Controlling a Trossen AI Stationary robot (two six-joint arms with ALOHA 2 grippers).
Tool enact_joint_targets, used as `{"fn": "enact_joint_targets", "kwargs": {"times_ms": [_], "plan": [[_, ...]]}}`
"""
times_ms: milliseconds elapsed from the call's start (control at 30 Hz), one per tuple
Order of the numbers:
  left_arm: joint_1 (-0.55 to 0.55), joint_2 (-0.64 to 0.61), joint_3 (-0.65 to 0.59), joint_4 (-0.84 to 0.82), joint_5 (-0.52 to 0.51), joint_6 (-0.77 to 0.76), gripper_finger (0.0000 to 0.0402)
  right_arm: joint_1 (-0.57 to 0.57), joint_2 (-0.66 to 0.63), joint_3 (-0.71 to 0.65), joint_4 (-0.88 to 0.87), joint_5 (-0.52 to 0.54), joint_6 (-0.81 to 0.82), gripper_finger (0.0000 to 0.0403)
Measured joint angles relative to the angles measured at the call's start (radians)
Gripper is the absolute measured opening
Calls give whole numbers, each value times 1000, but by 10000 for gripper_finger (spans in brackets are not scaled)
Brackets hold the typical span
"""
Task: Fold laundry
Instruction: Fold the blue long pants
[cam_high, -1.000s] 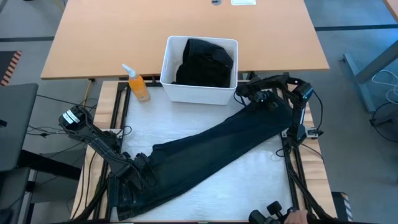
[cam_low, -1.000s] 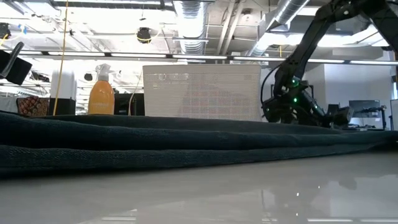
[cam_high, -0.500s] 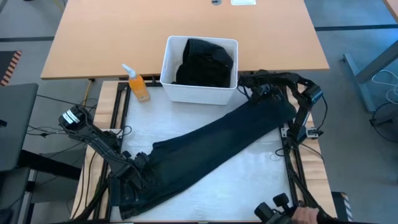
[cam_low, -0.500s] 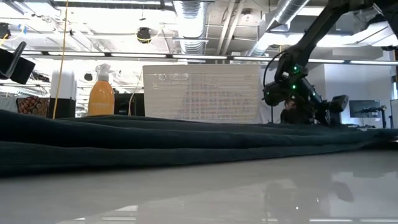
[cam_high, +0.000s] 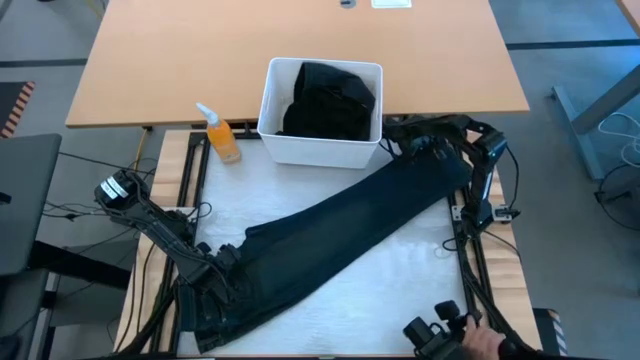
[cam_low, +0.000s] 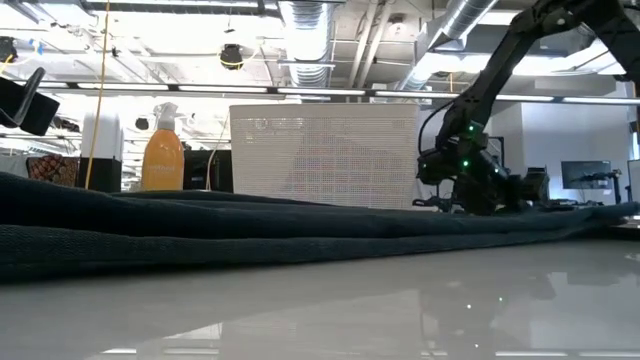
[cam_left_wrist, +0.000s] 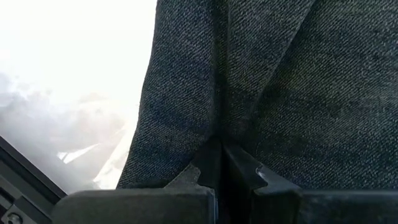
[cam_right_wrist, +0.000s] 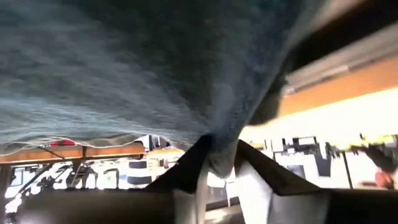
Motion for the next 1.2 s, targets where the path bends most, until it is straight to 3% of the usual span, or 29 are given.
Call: {"fn": "enact_joint_targets", "kwargs": {"times_ms": [200,333,467,600,733,833,933,1000,1100,1200], "plan": [[-1,0,0,-2,39,-4,0,1,-81,5,-1,175,41,172],[-1,0,0,-3,32,7,0,32,-175,23,-88,176,126,215],[-2,1,6,-21,6,33,0,78,-289,23,-156,148,245,233],[-2,4,65,-136,-104,49,0,159,-417,23,-269,-41,469,232],[-2,4,180,-292,-279,50,0,273,-549,23,-361,-325,763,227],[-2,3,284,-411,-395,69,0,377,-647,23,-355,-605,1037,223],[6,2,361,-477,-456,103,0,501,-734,1,-211,-968,1296,217],[22,1,371,-469,-480,136,0,634,-783,-57,-21,-1106,1389,209],[59,1,339,-378,-512,193,0,895,-809,-181,355,-1101,1443,192],[106,2,266,-209,-513,302,0,1132,-764,-315,813,-959,1450,173]]}}
